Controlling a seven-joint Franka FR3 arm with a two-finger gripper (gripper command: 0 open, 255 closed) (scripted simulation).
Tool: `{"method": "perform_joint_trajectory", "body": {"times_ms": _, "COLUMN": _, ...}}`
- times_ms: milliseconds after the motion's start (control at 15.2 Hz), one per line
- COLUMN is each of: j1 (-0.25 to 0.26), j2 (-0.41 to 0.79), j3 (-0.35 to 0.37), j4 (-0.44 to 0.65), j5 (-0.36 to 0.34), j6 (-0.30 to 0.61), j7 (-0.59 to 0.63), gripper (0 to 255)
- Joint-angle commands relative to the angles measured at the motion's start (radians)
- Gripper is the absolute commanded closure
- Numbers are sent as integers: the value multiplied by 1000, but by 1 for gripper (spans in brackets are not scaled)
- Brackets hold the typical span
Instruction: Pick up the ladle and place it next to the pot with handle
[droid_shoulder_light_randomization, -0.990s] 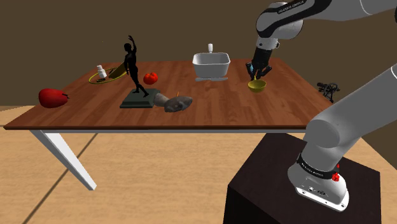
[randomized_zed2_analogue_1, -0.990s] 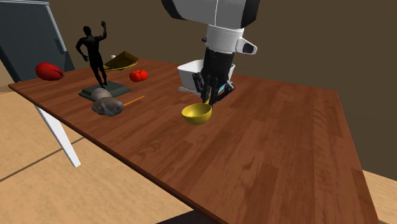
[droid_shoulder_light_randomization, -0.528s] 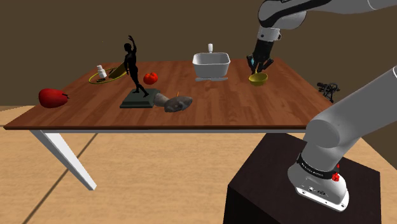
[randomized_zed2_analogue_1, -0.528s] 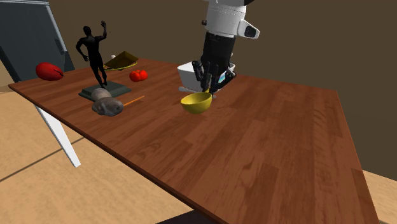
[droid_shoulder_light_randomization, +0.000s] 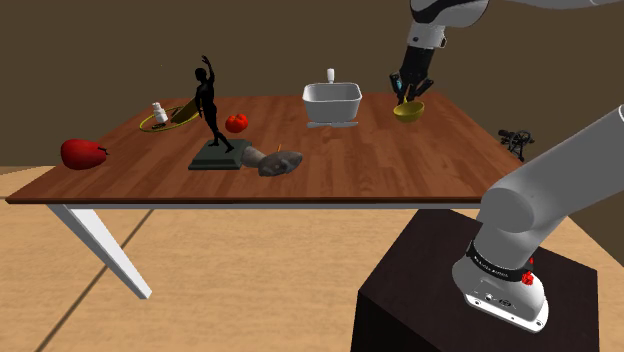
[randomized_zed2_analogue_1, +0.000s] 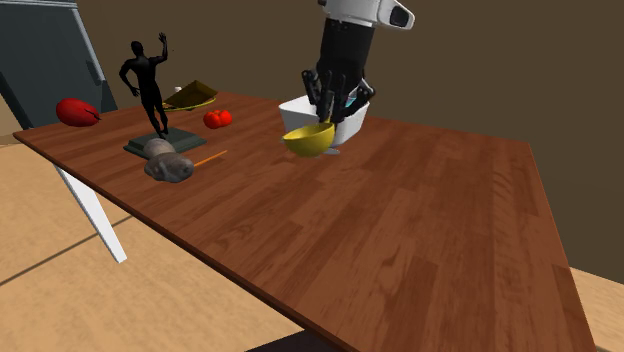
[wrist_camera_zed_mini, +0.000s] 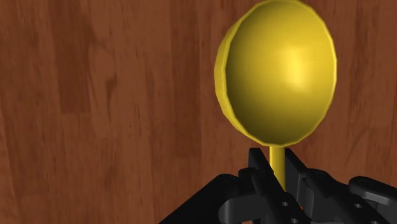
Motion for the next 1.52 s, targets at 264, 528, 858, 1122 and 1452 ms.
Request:
{"method": "perform_joint_trajectory", "body": {"times_ms": 264, "j1": 2, "j2": 3, "j3": 1, "j4": 87, "j5": -1, "j6": -83, "j7": 13, "gripper": 255}}
{"method": "perform_joint_trajectory", "body": {"times_ms": 528, "j1": -3, "j2": 76, "j3": -23, "j4": 169, "j5": 0, "j6": -97, "j7": -17, "gripper": 255}}
{"method": "perform_joint_trajectory", "body": {"times_ms": 858, "j1": -18, "j2": 260, "j3": -80, "j4": 355, "j5": 17, "j6": -113, "j7": -96, "gripper": 255}}
{"method": "perform_joint_trajectory", "body": {"times_ms": 1122, "j1": -40, "j2": 419, "j3": -118, "j4": 534, "j5": 48, "j6": -148, "j7": -158, "gripper": 255}}
{"method": "perform_joint_trajectory", "body": {"times_ms": 1452, "j1": -91, "j2": 642, "j3": -152, "j4": 814, "j5": 107, "j6": -227, "j7": -226, "gripper": 255}}
